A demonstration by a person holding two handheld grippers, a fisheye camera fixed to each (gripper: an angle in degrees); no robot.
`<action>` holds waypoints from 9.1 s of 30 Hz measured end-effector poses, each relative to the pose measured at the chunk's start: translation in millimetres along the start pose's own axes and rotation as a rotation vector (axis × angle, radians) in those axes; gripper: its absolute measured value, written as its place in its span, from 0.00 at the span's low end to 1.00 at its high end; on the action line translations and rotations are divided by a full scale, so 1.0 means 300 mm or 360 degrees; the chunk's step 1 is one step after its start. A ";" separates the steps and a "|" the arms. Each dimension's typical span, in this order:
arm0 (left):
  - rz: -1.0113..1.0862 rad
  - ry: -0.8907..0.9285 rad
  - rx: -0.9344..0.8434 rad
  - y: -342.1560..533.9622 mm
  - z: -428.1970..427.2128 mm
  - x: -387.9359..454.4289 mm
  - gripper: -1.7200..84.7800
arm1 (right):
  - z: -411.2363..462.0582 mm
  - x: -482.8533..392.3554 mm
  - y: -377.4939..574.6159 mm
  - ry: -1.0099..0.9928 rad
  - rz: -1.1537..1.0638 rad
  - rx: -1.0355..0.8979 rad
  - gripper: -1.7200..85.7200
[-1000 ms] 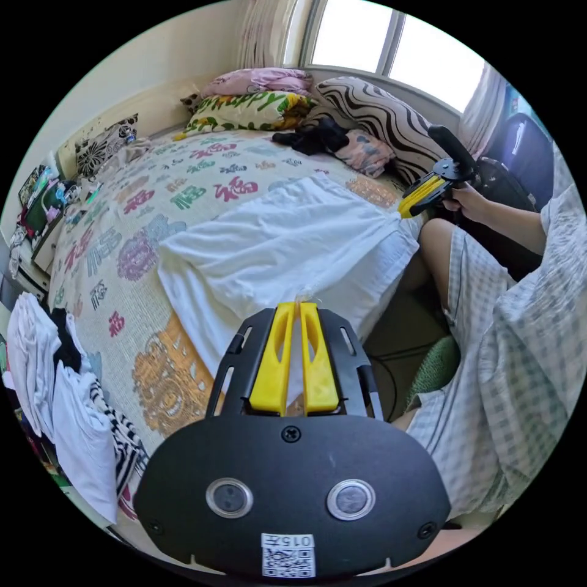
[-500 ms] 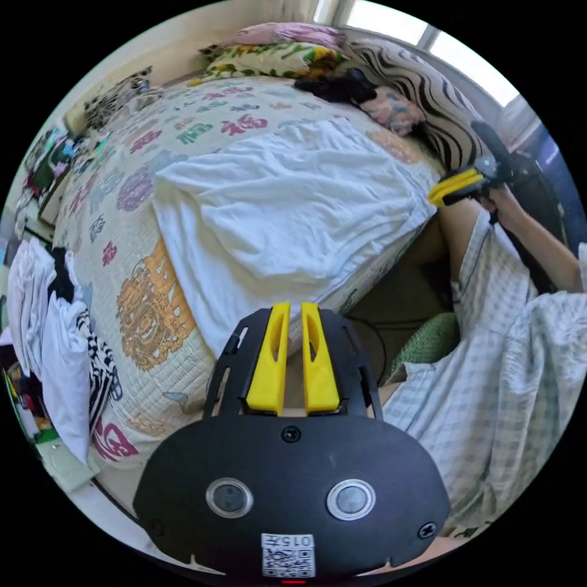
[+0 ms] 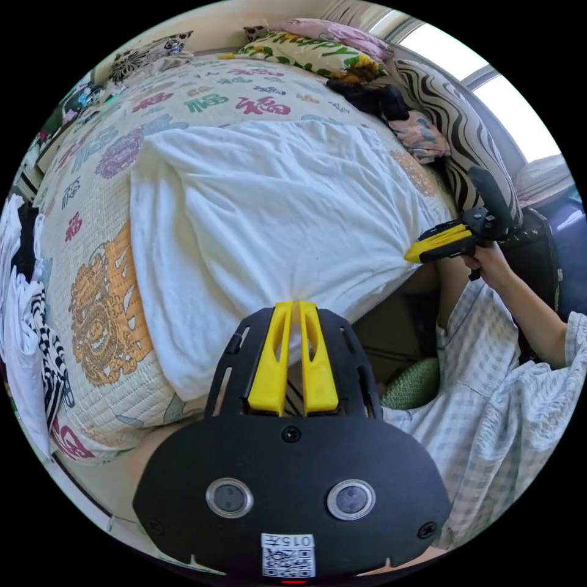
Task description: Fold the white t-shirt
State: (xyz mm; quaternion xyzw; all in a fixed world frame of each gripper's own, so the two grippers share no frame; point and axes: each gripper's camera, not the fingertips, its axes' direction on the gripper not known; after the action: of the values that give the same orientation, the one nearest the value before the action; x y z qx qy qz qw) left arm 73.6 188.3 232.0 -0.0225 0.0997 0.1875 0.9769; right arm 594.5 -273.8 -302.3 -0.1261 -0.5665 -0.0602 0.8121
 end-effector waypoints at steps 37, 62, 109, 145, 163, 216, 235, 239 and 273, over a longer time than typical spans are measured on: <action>-0.0835 0.0612 0.0641 0.082 -0.544 -1.092 0.10 | -0.520 1.028 0.065 -0.0583 0.0782 0.0733 0.10; -0.0781 0.0656 0.0360 0.585 -0.590 -0.582 0.02 | -0.072 0.774 0.220 -0.0833 0.0732 0.0447 0.03; -0.1072 0.0133 0.0237 0.642 -0.660 -0.324 0.14 | 0.413 0.147 -1.129 -0.0422 -0.0159 0.0257 0.11; -0.0567 0.0428 0.0631 0.702 -0.536 0.343 0.01 | 0.542 -0.191 -1.956 0.0203 -0.0491 -0.0407 0.02; 0.0560 0.0217 0.0294 0.040 0.241 1.588 0.02 | -0.172 0.799 -1.070 -0.0538 -0.0159 0.0325 0.03; -0.0152 0.0575 0.0057 -0.088 1.129 0.119 0.11 | -0.629 0.838 -0.105 -0.0523 0.0443 -0.0108 0.04; -0.0342 0.0493 0.0454 -0.536 1.008 -0.617 0.18 | -1.046 1.143 -0.263 -0.0563 0.0511 0.0528 0.18; -0.0409 0.0876 0.0368 -0.625 1.133 -0.819 0.14 | -1.028 1.237 -0.358 -0.0691 0.0549 0.0426 0.13; -0.0291 0.1478 0.0546 -0.623 1.049 -1.220 0.12 | -1.047 1.238 -0.180 -0.1091 0.0385 0.0796 0.15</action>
State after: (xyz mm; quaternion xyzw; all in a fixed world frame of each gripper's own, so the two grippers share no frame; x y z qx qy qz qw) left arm -131.5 -92.1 615.7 0.0487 0.5508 0.0523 0.8316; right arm 996.2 -394.9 -50.1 -0.0036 -0.7814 0.2196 0.5841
